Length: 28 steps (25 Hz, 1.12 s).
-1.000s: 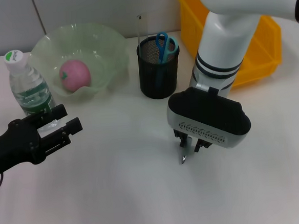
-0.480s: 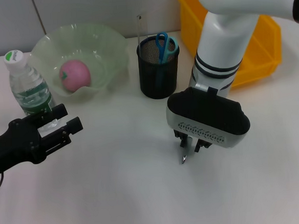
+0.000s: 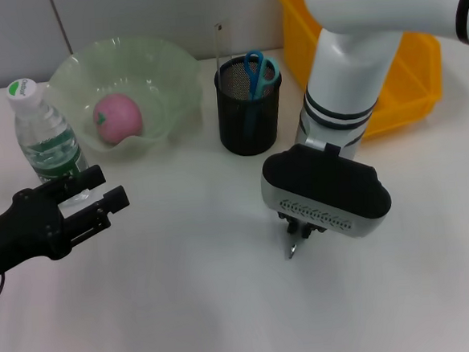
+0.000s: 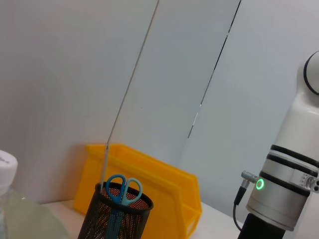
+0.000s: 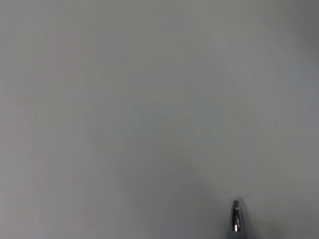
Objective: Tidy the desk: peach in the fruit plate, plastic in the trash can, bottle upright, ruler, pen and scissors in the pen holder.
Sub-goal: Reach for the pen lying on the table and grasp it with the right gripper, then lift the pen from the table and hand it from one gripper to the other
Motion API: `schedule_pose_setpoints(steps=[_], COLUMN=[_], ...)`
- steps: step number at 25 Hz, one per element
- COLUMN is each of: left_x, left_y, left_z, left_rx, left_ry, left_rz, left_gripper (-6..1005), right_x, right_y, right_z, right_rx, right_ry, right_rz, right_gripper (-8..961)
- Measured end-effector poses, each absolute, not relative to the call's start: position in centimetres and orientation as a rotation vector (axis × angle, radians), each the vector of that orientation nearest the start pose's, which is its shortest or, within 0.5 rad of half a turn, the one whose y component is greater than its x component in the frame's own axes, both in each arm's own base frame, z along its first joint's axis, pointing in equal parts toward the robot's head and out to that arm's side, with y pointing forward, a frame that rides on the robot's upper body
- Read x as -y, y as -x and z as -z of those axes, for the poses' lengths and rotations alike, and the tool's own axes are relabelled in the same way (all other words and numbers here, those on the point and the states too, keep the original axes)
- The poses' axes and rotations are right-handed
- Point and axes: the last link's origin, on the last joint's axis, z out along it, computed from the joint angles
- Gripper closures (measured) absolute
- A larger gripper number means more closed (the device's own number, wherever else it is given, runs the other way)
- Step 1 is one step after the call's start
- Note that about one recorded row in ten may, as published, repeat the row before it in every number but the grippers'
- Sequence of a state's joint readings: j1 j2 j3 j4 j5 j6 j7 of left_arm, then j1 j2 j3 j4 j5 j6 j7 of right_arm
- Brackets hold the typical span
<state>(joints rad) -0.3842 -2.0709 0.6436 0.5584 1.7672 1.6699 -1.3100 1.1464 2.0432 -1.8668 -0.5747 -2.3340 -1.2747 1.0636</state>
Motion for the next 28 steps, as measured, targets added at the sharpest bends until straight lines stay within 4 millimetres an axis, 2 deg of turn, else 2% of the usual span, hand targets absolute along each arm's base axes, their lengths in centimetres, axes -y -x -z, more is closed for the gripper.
schedule_pose_setpoints(steps=[9,14,24,28], left_x=[-28.78,-28.81,-28.86,-28.88], left_y=[28.65,28.62,28.63,28.61], left_z=[-1.36,-1.42,-1.53,-1.55], left_rx=[0.741,0.741,0.738,0.736], left_ry=[2.507,2.502,2.499,2.5], left_rz=[1.061,1.066,1.066,1.066], left_gripper=[356,356,357,379], right_x=[-38.42,-38.47,-38.48,-38.57], right_y=[-14.39,-14.3,-14.33,-13.75], right_z=[9.57,9.55,9.53,9.5], right_rx=[1.641,1.644,1.655,1.645], right_ry=[2.855,2.853,2.855,2.849], right_rz=[1.088,1.088,1.069,1.007], right_gripper=[777,679,794,830])
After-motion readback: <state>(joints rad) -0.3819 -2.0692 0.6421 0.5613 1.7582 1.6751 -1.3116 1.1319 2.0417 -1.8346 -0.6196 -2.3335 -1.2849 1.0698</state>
